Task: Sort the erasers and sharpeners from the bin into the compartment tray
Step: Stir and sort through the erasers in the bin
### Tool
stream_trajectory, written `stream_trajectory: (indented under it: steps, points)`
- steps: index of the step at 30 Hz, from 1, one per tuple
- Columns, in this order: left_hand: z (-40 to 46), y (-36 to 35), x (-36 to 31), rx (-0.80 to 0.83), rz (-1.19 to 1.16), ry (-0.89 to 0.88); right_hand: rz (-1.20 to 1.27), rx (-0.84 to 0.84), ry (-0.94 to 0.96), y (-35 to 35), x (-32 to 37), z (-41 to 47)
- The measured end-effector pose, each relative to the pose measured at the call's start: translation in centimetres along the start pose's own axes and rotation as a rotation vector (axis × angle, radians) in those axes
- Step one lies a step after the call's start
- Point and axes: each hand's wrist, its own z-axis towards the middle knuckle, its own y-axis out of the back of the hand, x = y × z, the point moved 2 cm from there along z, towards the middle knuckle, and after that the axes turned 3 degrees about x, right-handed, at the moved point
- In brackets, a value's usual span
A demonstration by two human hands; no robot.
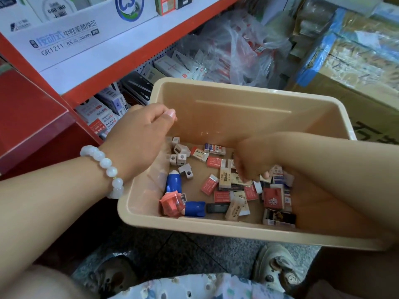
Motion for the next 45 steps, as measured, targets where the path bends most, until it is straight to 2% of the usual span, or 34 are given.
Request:
stream_trajectory:
  steps: [3, 5, 7, 8, 10, 11, 12, 14, 17, 19, 21, 22, 25, 28, 32, 35, 45]
  points:
    - [0.0, 0.0, -0.1, 0.000, -0.017, 0.013, 0.209, -0.174, -0.109, 1.5, -2.7, -1.3]
    - [-0.1, 0.0, -0.1, -0.002, -0.015, 0.010, 0.265, -0.260, -0.156, 1.3, -4.4, -2.1]
    - [-0.1, 0.0, -0.1, -0.008, -0.005, 0.000, 0.215, -0.234, -0.156, 0.1, -5.0, -2.2]
    - [-0.1, 0.0, -0.1, -0.014, -0.005, -0.007, 0.163, -0.165, -0.151, -0.9, -4.9, -2.1]
    - [-0.1, 0.0, 0.0, -0.028, -0.008, -0.012, 0.066, 0.104, -0.155, -2.9, -4.0, -1.6]
    - [-0.1, 0.0, -0.1, -0.034, -0.008, -0.013, 0.001, 0.172, -0.143, -3.7, -3.5, -1.4]
    - [-0.1, 0.0, -0.1, -0.035, -0.006, -0.016, -0.095, 0.172, -0.125, -4.3, -3.0, -1.1]
    - [-0.1, 0.0, -0.1, -0.032, 0.000, -0.021, -0.318, 0.070, -0.084, -4.7, -1.8, -1.1]
    - [0.0, 0.1, 0.1, -0.023, -0.003, -0.036, -0.424, 0.043, -0.095, -4.5, -1.3, -1.4]
    - [0.1, 0.1, 0.2, -0.019, 0.001, -0.045, -0.337, 0.054, -0.077, -3.8, -2.0, -1.6]
    - [0.2, 0.0, 0.3, -0.022, -0.003, -0.045, -0.063, 0.035, -0.081, -2.6, -3.4, -1.7]
    - [0.2, 0.0, 0.3, -0.024, -0.004, -0.042, 0.093, -0.006, -0.075, -2.0, -4.1, -1.9]
    - [0.2, -0.1, 0.2, -0.034, 0.006, -0.051, 0.258, -0.292, -0.059, -0.3, -5.3, -2.1]
    - [0.2, 0.0, 0.2, -0.037, 0.016, -0.063, 0.098, -0.493, -0.044, 0.1, -4.9, -2.0]
    - [0.2, 0.0, 0.3, -0.028, 0.012, -0.045, -0.040, -0.339, 0.072, -1.8, -3.1, -1.6]
    - [0.0, 0.0, 0.1, -0.034, 0.017, -0.043, -0.249, -0.264, 0.037, -2.7, -2.7, -1.1]
    - [-0.2, 0.1, -0.3, -0.011, 0.016, -0.022, -0.224, -0.331, -0.020, -3.8, -3.3, 1.1]
